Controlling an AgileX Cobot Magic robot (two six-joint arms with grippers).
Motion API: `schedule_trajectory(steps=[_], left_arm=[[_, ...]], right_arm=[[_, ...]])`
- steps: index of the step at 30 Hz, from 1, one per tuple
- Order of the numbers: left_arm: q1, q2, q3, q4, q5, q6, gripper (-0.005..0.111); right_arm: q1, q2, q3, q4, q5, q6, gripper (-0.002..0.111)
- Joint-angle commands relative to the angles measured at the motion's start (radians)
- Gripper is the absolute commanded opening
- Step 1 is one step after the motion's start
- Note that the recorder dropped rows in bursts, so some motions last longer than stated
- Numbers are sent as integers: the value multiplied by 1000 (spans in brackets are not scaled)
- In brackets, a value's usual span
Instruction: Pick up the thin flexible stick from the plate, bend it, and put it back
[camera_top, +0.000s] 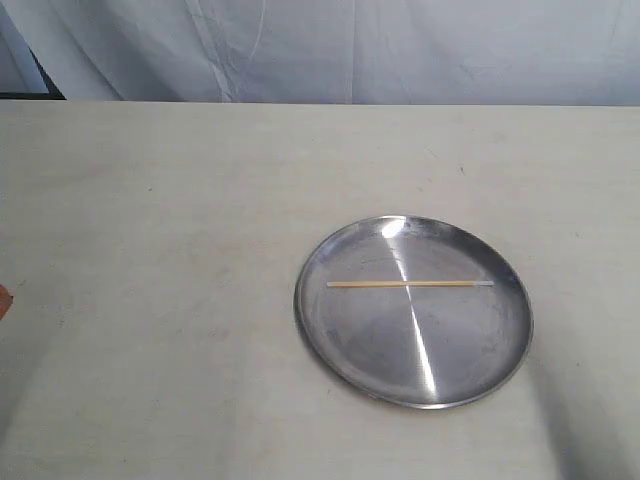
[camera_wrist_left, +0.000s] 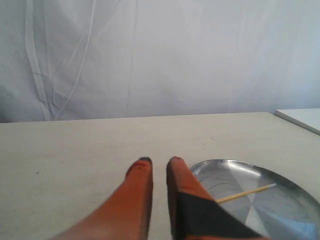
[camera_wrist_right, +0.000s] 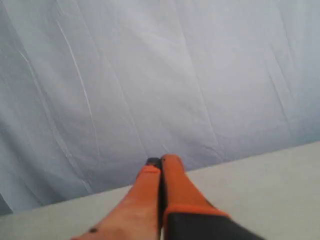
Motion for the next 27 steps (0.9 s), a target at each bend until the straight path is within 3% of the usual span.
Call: schedule_trajectory(steps=[1,4,9,13,20,27], left_arm=[[2,-6,5,-3,4,1,13],[2,-6,5,-3,4,1,13],[2,-6,5,-3,4,1,13],[2,-6,5,-3,6,1,13],[2,-6,5,-3,6,1,13],[2,-6,5,-3,6,1,13]], right_arm=[[-4,-6,2,76,-192,-3,-1],[-4,-6,2,161,-278,57,-1],[-4,-6,-2,243,-342,386,-1],[-4,-6,-93,355,-356,397,-1],[-4,106,-230,318,-461,113,-1],[-4,305,-283,87,-470,-96,-1]])
